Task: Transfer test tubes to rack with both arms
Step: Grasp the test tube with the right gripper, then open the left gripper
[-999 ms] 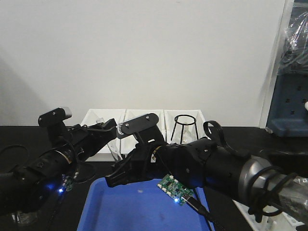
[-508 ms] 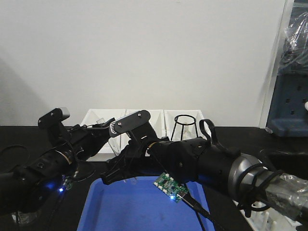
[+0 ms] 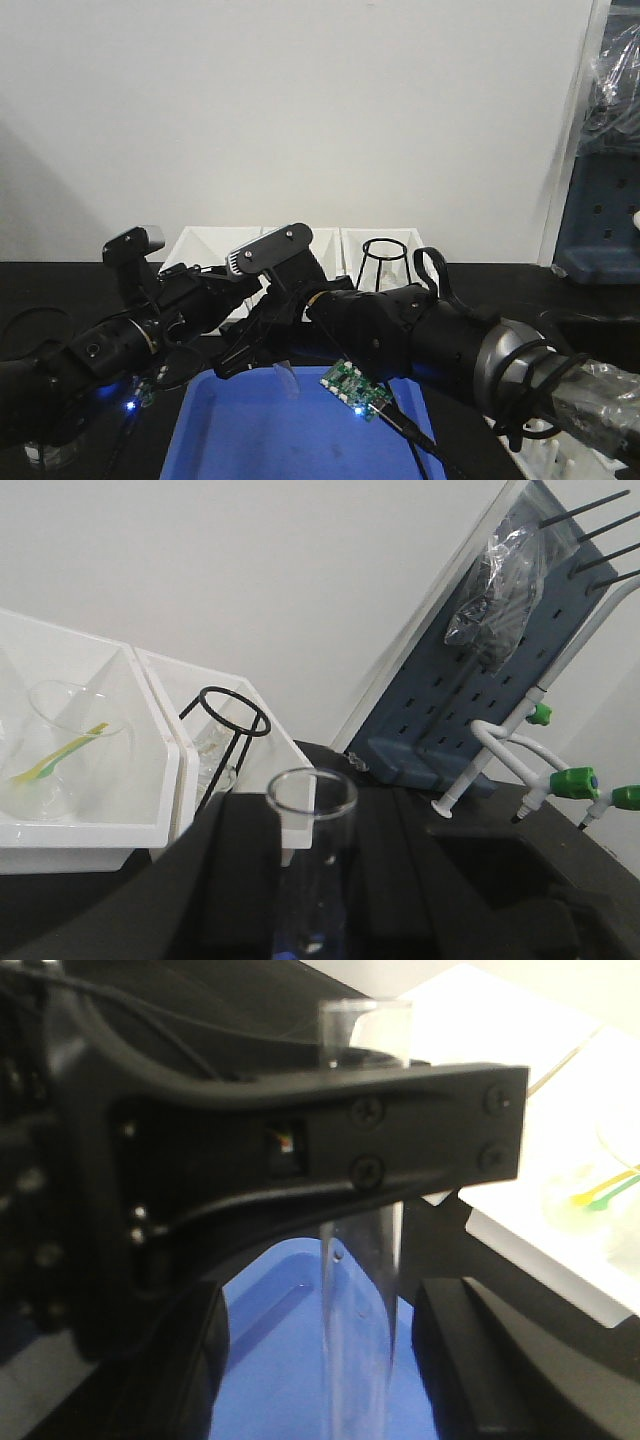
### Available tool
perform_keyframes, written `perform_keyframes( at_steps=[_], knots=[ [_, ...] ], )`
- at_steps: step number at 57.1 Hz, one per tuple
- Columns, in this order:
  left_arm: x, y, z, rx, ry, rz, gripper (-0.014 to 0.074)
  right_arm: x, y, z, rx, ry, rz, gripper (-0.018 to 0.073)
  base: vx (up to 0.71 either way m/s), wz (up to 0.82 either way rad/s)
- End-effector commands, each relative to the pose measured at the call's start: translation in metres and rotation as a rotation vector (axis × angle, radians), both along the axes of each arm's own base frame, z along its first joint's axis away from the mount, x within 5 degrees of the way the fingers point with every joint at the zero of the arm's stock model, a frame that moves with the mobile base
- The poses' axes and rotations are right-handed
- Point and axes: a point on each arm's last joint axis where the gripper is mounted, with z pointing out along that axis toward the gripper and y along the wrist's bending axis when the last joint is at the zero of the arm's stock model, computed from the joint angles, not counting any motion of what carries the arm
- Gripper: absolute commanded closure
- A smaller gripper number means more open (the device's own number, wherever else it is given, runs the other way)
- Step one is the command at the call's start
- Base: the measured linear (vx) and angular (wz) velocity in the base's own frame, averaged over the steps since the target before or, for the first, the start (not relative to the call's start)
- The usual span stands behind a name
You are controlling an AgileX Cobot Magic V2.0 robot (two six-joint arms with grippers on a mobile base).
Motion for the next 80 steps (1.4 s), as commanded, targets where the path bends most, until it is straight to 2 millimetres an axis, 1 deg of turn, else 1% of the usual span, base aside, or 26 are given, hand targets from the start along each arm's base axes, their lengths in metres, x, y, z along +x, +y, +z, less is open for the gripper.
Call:
perform_keyframes(
  at_steps=[1, 12, 20, 24, 52, 61, 65, 70, 80],
  knots=[
    [-0.0068, -0.0013, 0.0377, -0.099, -0.13, -0.029, 0.0591, -0.0013, -0.006, 0.0499, 0.089, -0.194, -0.009, 0.0083, 0.0, 0.0],
    [-0.0067, -0.0013, 0.0374, -0.109, -0.118, -0.029, 0.0591, 0.0023, -0.0109, 0.0507, 0.098, -0.199, -0.025, 0.0108, 0.0, 0.0],
    [-0.0088, -0.0045, 0.036, -0.093, -0.11, -0.067, 0.0591, 0.0034, -0.0113, 0.0534, 0.116, -0.223, -0.031, 0.0136, 0.0, 0.0],
    [-0.0097, -0.0057, 0.0352, -0.07, -0.117, -0.083, 0.0591, 0.0033, -0.0113, 0.0531, 0.123, -0.213, -0.034, 0.0137, 0.0, 0.0],
    [-0.0098, -0.0055, 0.0358, -0.074, -0.122, -0.084, 0.0591, 0.0005, -0.0115, 0.0445, 0.09, -0.117, -0.029, 0.0139, 0.0, 0.0],
    [-0.0098, -0.0055, 0.0358, -0.074, -0.122, -0.084, 0.0591, 0.0001, -0.0117, 0.045, 0.089, -0.116, -0.028, 0.0143, 0.0, 0.0],
    [-0.0098, -0.0055, 0.0358, -0.074, -0.122, -0.084, 0.0591, 0.0001, -0.0117, 0.045, 0.089, -0.116, -0.028, 0.016, 0.0, 0.0],
    [-0.0098, -0.0055, 0.0358, -0.074, -0.122, -0.084, 0.0591, 0.0002, -0.0117, 0.0451, 0.09, -0.117, -0.029, 0.0204, 0.0, 0.0],
    [-0.0098, -0.0055, 0.0358, -0.074, -0.122, -0.084, 0.0591, 0.0005, -0.0117, 0.046, 0.093, -0.127, -0.029, 0.033, 0.0, 0.0]
  ],
)
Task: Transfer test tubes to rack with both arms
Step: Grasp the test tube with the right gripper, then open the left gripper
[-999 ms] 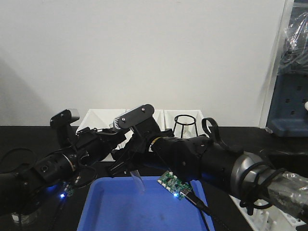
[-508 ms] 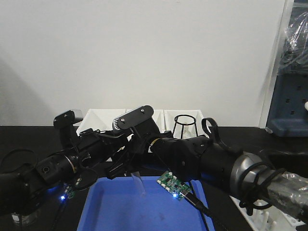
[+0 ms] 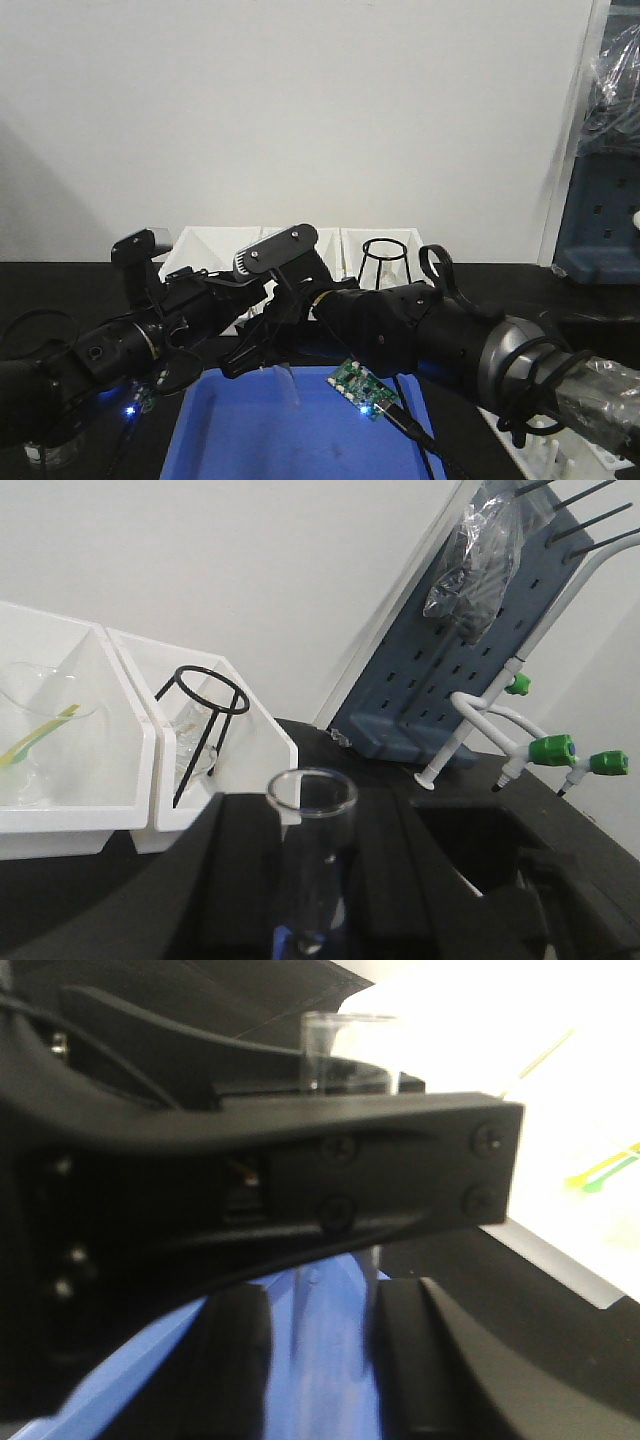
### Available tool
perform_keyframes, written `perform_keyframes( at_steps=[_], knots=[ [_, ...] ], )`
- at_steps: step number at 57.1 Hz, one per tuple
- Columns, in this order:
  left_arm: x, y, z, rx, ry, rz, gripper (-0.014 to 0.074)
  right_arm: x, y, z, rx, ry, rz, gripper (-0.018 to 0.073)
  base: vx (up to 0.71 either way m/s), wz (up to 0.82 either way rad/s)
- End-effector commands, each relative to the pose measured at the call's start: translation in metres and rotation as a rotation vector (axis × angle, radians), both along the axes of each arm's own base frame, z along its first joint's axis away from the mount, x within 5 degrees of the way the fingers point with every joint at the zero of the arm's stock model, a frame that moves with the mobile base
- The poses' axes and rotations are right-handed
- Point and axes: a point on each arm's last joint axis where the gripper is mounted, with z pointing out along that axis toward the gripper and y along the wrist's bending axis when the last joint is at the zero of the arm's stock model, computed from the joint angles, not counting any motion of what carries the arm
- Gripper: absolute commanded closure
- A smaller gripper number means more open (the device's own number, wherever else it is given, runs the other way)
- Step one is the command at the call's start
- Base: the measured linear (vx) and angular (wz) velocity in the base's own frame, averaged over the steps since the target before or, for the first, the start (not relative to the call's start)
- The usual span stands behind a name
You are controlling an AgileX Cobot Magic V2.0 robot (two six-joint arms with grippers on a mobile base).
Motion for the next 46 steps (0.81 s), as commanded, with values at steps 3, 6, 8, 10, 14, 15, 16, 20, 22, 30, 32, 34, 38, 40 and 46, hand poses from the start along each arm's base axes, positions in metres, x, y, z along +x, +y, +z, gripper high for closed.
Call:
perform_keyframes(
  at_steps=[3, 6, 8, 10, 14, 15, 16, 20, 22, 30, 32, 34, 38, 40, 46],
  knots=[
    [-0.0067, -0.0015, 0.0373, -0.101, -0.122, -0.03, 0.0591, -0.0016, -0.0068, 0.0479, 0.097, -0.158, -0.018, 0.0372, 0.0, 0.0],
    [-0.0067, -0.0015, 0.0373, -0.101, -0.122, -0.03, 0.0591, -0.0016, -0.0068, 0.048, 0.097, -0.159, -0.018, 0.0404, 0.0, 0.0],
    [-0.0067, -0.0015, 0.0373, -0.101, -0.122, -0.031, 0.0591, -0.0015, -0.0067, 0.0481, 0.098, -0.159, -0.018, 0.0431, 0.0, 0.0],
    [-0.0067, -0.0015, 0.0373, -0.101, -0.122, -0.031, 0.0591, -0.0015, -0.0067, 0.0481, 0.098, -0.159, -0.018, 0.0448, 0.0, 0.0],
    [-0.0067, -0.0015, 0.0373, -0.101, -0.122, -0.031, 0.0591, -0.0015, -0.0067, 0.0481, 0.098, -0.159, -0.018, 0.0477, 0.0, 0.0],
    [-0.0067, -0.0015, 0.0373, -0.101, -0.122, -0.031, 0.0591, -0.0015, -0.0067, 0.0481, 0.098, -0.159, -0.018, 0.0483, 0.0, 0.0],
    [-0.0067, -0.0015, 0.0373, -0.101, -0.122, -0.031, 0.0591, -0.0015, -0.0067, 0.0481, 0.098, -0.159, -0.018, 0.0487, 0.0, 0.0],
    [-0.0068, -0.0016, 0.0374, -0.101, -0.123, -0.031, 0.0591, -0.0011, -0.0067, 0.0492, 0.104, -0.17, -0.02, 0.0512, 0.0, 0.0],
    [-0.0068, -0.0016, 0.0374, -0.101, -0.123, -0.031, 0.0589, -0.0007, -0.0066, 0.0504, 0.112, -0.182, -0.021, 0.0522, 0.0, 0.0],
    [-0.0068, -0.0017, 0.0373, -0.099, -0.123, -0.032, 0.0582, 0.0003, -0.0065, 0.0537, 0.132, -0.214, -0.026, 0.056, 0.0, 0.0],
    [-0.0068, -0.0016, 0.0373, -0.1, -0.123, -0.032, 0.0579, 0.0003, -0.0065, 0.0538, 0.132, -0.215, -0.027, 0.0572, 0.0, 0.0],
    [-0.0068, -0.0016, 0.0373, -0.1, -0.123, -0.032, 0.0574, 0.0003, -0.0065, 0.0537, 0.132, -0.214, -0.026, 0.0574, 0.0, 0.0],
    [-0.0068, -0.0016, 0.0374, -0.101, -0.124, -0.032, 0.0555, 0.0001, -0.0065, 0.0532, 0.129, -0.209, -0.026, 0.0573, 0.0, 0.0],
    [-0.0069, -0.0017, 0.0376, -0.102, -0.125, -0.033, 0.0538, 0.0001, -0.0065, 0.053, 0.129, -0.206, -0.026, 0.0572, 0.0, 0.0],
    [-0.0074, -0.0021, 0.0384, -0.106, -0.134, -0.04, 0.0475, 0.0001, -0.0064, 0.0522, 0.126, -0.202, -0.025, 0.0571, 0.0, 0.0]
  ],
)
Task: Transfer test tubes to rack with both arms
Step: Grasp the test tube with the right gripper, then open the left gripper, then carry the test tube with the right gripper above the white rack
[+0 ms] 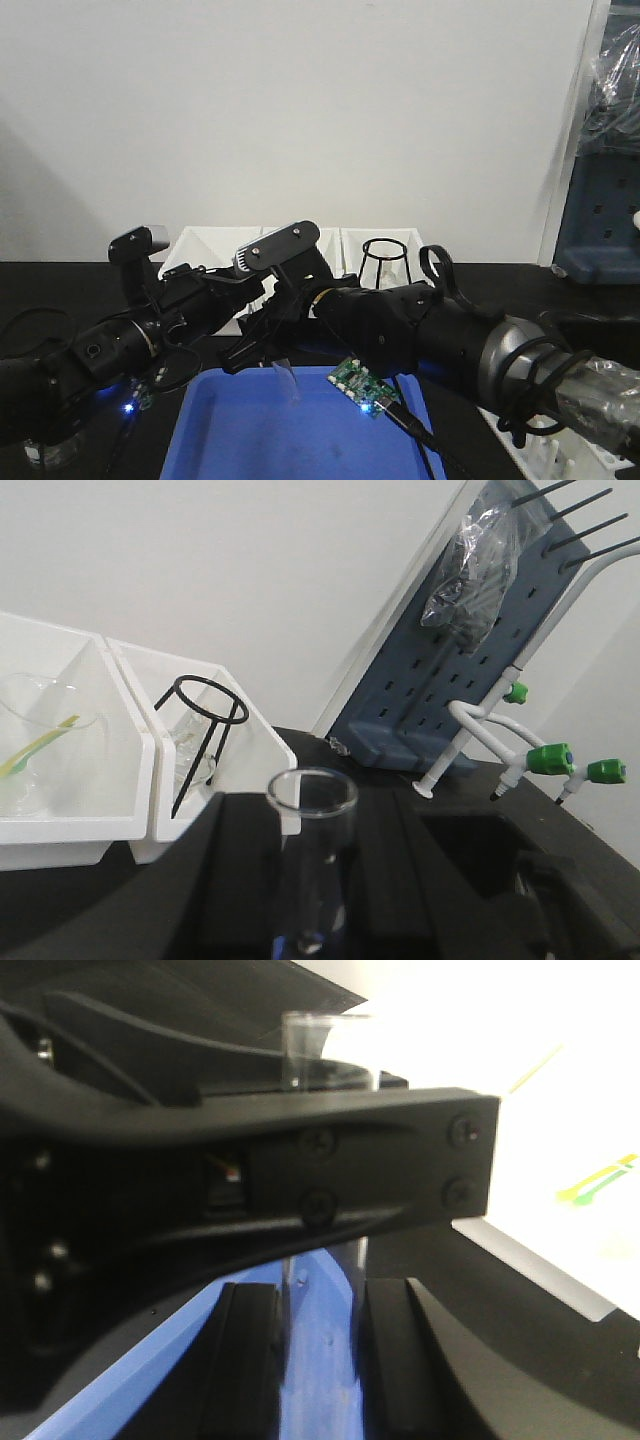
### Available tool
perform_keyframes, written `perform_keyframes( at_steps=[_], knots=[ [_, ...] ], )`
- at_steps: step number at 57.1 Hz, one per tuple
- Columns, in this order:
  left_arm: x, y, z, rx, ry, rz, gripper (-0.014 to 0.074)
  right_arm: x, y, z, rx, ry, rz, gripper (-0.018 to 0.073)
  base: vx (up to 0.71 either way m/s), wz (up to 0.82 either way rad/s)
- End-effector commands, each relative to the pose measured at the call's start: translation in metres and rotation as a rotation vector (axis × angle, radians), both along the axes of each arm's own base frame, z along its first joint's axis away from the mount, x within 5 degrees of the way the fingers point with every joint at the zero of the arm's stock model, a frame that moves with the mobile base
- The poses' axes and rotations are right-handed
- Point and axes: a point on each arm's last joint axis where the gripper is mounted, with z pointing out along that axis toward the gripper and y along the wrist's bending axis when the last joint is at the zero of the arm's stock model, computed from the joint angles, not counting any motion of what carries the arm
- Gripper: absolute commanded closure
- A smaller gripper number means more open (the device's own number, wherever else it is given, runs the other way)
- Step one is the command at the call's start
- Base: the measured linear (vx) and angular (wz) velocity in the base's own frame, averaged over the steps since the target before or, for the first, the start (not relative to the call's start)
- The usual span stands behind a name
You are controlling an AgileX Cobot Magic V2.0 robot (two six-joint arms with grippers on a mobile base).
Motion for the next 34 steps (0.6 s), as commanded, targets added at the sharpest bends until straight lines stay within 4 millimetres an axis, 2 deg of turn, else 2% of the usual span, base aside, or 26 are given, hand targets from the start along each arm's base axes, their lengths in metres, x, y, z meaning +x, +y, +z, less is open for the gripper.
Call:
perform_keyframes(
  at_steps=[1, 11, 16, 21, 34],
  knots=[
    [-0.0077, -0.0019, 0.037, -0.098, -0.129, -0.039, 0.0456, -0.0009, -0.0066, 0.0495, 0.111, -0.178, -0.022, 0.0571, 0.0, 0.0],
    [-0.0085, -0.0023, 0.0388, -0.111, -0.145, -0.049, 0.026, -0.0006, -0.0064, 0.0493, 0.115, -0.178, -0.023, 0.057, 0.0, 0.0],
    [-0.0081, -0.002, 0.0383, -0.11, -0.139, -0.043, 0.0195, -0.0003, -0.0064, 0.0504, 0.121, -0.189, -0.025, 0.057, 0.0, 0.0],
    [-0.008, -0.0019, 0.038, -0.107, -0.138, -0.041, 0.0164, -0.0001, -0.0064, 0.0511, 0.127, -0.194, -0.026, 0.057, 0.0, 0.0],
    [-0.0078, -0.0016, 0.038, -0.099, -0.144, -0.04, 0.0162, 0.0025, -0.0102, 0.0512, 0.16, -0.173, -0.052, 0.0569, 0.0, 0.0]
  ],
)
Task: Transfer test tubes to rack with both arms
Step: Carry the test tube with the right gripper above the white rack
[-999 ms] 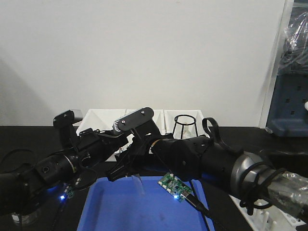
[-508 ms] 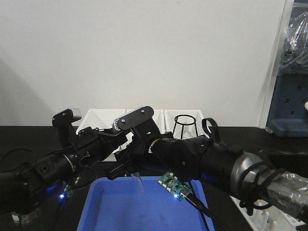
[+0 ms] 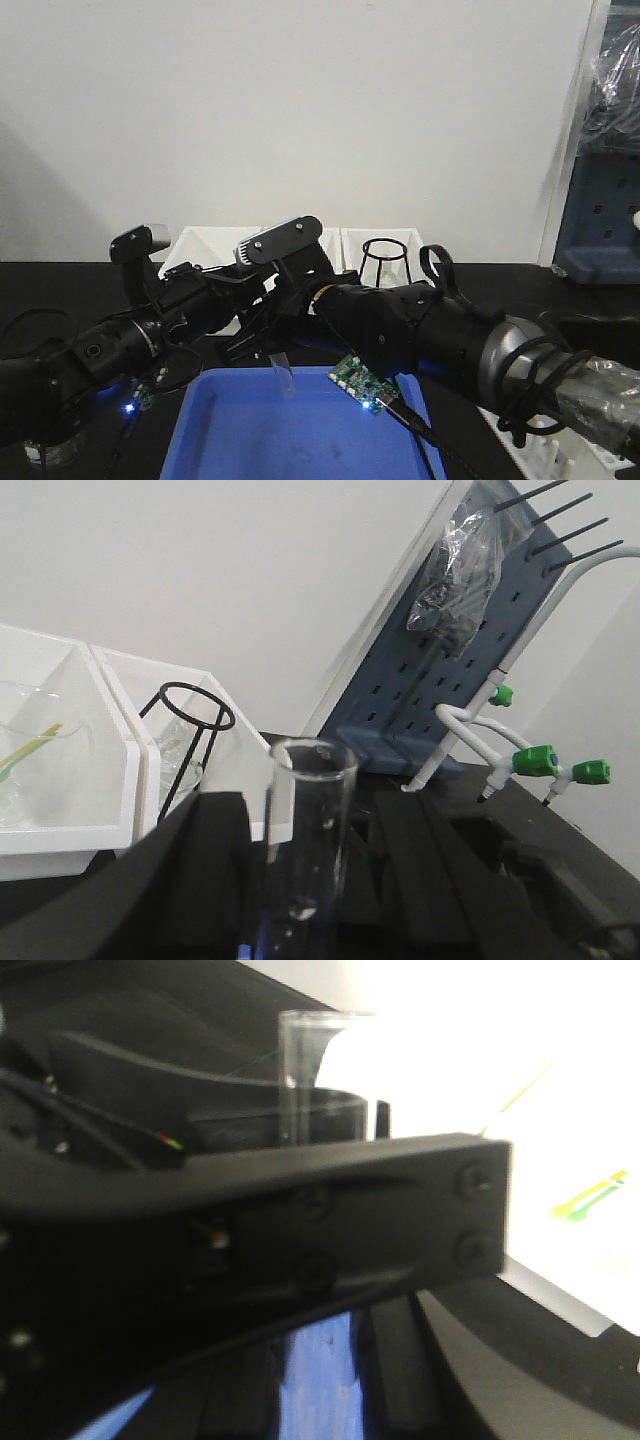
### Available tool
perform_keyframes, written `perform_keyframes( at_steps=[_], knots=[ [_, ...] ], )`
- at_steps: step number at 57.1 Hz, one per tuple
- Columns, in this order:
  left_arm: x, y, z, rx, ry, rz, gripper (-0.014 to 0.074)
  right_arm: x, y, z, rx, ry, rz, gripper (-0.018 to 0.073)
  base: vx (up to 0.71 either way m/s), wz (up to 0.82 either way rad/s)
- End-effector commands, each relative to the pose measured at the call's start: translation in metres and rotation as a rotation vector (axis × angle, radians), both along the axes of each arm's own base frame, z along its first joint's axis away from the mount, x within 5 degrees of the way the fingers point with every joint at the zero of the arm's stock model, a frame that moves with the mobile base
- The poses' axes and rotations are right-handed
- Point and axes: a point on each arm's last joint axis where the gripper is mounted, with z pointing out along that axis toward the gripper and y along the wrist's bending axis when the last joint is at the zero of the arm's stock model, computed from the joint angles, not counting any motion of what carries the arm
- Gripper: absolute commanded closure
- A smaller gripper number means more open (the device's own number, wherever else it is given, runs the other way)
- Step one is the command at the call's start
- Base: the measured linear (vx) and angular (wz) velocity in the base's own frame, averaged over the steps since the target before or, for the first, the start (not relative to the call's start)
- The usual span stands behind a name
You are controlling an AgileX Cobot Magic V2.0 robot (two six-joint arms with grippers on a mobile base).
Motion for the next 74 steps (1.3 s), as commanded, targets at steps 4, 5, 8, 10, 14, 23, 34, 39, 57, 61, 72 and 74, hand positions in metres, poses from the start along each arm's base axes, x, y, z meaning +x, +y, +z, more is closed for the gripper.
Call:
perform_keyframes(
  at_steps=[4, 5, 8, 10, 14, 23, 34, 39, 57, 61, 72, 74],
  knots=[
    [-0.007, -0.001, 0.036, -0.088, -0.123, -0.027, 0.0162, 0.003, -0.014, 0.048, 0.123, -0.156, -0.046, 0.0569, 0.0, 0.0],
    [-0.007, -0.001, 0.036, -0.089, -0.124, -0.027, 0.0162, 0.003, -0.014, 0.048, 0.122, -0.156, -0.046, 0.0569, 0.0, 0.0],
    [-0.007, -0.001, 0.037, -0.093, -0.129, -0.03, 0.0162, 0.006, -0.018, 0.048, 0.119, -0.158, -0.056, 0.0569, 0.0, 0.0],
    [-0.007, -0.001, 0.037, -0.093, -0.129, -0.03, 0.0162, 0.006, -0.018, 0.048, 0.118, -0.159, -0.056, 0.0568, 0.0, 0.0],
    [-0.007, 0.0, 0.037, -0.093, -0.13, -0.026, 0.0161, 0.008, -0.022, 0.048, 0.117, -0.158, -0.066, 0.0568, 0.0, 0.0],
    [-0.002, 0.011, 0.037, -0.092, -0.137, 0.001, 0.0161, 0.016, -0.036, 0.048, 0.113, -0.16, -0.102, 0.0568, 0.0, 0.0],
    [0.006, 0.032, 0.039, -0.101, -0.155, 0.047, 0.0161, 0.034, -0.073, 0.051, 0.109, -0.179, -0.19, 0.0568, 0.0, 0.0],
    [0.008, 0.037, 0.039, -0.103, -0.158, 0.058, 0.0161, 0.04, -0.091, 0.057, 0.119, -0.217, -0.232, 0.0568, 0.0, 0.0],
    [0.009, 0.041, 0.038, -0.095, -0.149, 0.073, 0.0161, 0.041, -0.163, 0.097, 0.131, -0.327, -0.382, 0.0568, 0.0, 0.0],
    [0.01, 0.041, 0.038, -0.088, -0.15, 0.075, 0.0161, 0.039, -0.179, 0.103, 0.123, -0.34, -0.414, 0.0568, 0.0, 0.0],
    [0.01, 0.041, 0.036, -0.078, -0.134, 0.084, 0.0161, 0.037, -0.211, 0.112, 0.087, -0.376, -0.479, 0.0568, 0.0, 0.0],
    [0.01, 0.041, 0.036, -0.078, -0.134, 0.084, 0.0161, 0.035, -0.215, 0.112, 0.091, -0.393, -0.488, 0.0568, 0.0, 0.0]
  ],
)
